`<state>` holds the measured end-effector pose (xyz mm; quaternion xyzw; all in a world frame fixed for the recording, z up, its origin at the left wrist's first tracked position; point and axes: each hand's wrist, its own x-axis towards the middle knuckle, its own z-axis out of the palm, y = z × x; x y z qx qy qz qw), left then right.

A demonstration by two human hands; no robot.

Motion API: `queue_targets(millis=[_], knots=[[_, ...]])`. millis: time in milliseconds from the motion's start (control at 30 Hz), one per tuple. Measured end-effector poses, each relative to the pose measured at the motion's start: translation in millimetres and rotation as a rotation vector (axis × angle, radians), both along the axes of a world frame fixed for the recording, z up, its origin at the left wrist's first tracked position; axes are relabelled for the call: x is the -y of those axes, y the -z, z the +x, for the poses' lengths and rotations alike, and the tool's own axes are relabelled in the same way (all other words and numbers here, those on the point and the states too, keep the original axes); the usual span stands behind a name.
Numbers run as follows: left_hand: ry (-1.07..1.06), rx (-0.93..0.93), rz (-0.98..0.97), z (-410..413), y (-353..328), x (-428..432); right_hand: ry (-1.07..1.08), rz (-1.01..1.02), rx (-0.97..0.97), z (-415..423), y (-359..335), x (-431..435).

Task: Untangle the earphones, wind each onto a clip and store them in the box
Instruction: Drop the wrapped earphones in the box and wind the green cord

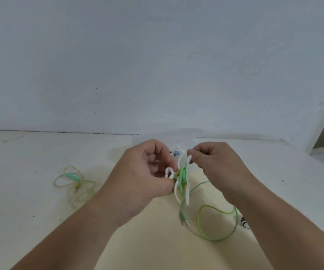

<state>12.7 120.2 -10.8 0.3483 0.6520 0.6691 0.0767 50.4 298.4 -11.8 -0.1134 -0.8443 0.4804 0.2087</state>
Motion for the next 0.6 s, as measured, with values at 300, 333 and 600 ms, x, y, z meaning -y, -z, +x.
queue_targets(millis=[300,333,600], knots=[[-0.385,-0.064,0.114,-16,6,2,-0.654,0.027,0.380,13,-1,8],[-0.422,-0.087,0.084,-18,8,3,-0.701,0.003,0.377,14,-3,7],[-0.425,-0.392,-0.281,-11,17,0,-0.692,-0.028,0.167,19,-15,5]])
